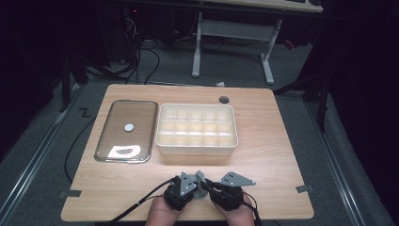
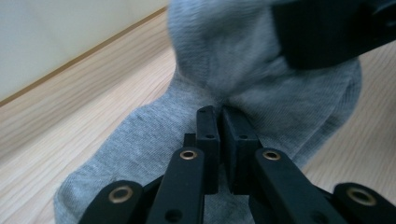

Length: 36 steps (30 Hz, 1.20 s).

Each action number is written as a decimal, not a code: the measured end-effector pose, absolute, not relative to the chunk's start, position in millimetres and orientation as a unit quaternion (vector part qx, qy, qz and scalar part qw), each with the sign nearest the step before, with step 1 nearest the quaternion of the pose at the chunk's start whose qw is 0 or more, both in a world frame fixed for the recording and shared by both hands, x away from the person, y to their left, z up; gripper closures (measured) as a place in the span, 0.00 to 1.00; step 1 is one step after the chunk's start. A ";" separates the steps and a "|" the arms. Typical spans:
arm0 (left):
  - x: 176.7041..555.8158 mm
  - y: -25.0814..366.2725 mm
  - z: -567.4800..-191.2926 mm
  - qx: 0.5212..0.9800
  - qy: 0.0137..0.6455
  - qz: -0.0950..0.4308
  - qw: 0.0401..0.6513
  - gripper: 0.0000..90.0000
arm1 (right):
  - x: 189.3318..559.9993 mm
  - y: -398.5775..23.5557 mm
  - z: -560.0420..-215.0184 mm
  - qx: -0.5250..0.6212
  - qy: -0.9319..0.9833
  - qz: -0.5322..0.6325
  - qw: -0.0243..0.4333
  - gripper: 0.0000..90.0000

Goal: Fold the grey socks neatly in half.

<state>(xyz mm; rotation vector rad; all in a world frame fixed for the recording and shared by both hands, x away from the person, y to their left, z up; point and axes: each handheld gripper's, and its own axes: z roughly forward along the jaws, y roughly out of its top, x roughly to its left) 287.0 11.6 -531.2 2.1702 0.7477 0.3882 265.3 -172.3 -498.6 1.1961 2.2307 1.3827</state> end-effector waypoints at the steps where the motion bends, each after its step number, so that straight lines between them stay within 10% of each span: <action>1: 288.0 8.3 -531.0 0.856 0.296 0.154 0.395 0.95 | 266.8 -175.2 -499.0 0.415 0.764 0.478 0.126 0.92; 19: 288.5 95.3 -528.9 0.799 0.391 0.107 0.443 0.47 | 269.1 -184.9 -504.0 0.427 0.760 0.468 0.143 0.92; 36: 293.5 95.1 -534.5 0.806 0.386 0.087 0.440 0.89 | 271.1 -164.1 -494.1 0.424 0.778 0.424 0.185 0.91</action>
